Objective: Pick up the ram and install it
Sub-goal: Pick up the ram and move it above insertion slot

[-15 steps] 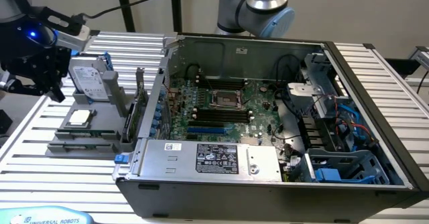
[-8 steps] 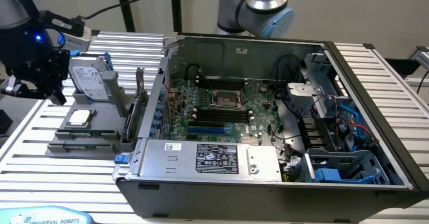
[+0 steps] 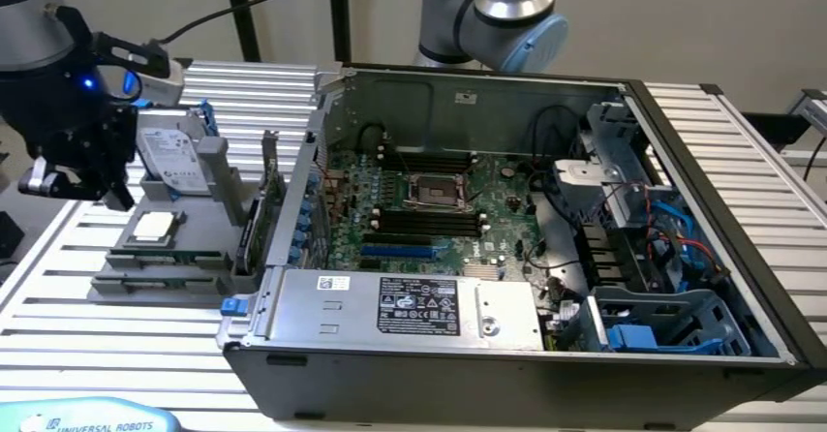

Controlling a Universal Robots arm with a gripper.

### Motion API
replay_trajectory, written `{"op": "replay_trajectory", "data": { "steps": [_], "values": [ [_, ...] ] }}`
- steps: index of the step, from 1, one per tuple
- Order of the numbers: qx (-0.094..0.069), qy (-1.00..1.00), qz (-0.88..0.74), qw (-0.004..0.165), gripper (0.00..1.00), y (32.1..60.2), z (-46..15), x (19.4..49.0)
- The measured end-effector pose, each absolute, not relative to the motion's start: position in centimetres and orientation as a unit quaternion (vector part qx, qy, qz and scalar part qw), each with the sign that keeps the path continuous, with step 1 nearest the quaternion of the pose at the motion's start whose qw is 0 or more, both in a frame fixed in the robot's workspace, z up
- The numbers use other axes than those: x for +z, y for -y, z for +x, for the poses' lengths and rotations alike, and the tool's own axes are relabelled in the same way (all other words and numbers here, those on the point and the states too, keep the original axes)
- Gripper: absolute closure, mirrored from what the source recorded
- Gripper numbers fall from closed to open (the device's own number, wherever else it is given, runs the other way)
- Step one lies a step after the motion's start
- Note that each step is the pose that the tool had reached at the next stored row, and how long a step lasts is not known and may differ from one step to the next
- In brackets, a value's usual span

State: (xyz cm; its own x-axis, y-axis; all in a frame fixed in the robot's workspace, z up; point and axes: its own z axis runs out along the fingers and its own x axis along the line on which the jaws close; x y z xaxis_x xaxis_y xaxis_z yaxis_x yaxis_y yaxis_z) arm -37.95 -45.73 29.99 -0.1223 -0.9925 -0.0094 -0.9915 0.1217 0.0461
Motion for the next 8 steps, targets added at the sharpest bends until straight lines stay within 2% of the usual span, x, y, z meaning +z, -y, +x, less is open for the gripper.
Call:
{"op": "replay_trajectory", "data": {
  "steps": [8],
  "values": [
    [-0.014,0.723,0.691,0.018,0.89,45.7,-37.3,28.6]
  ]
}}
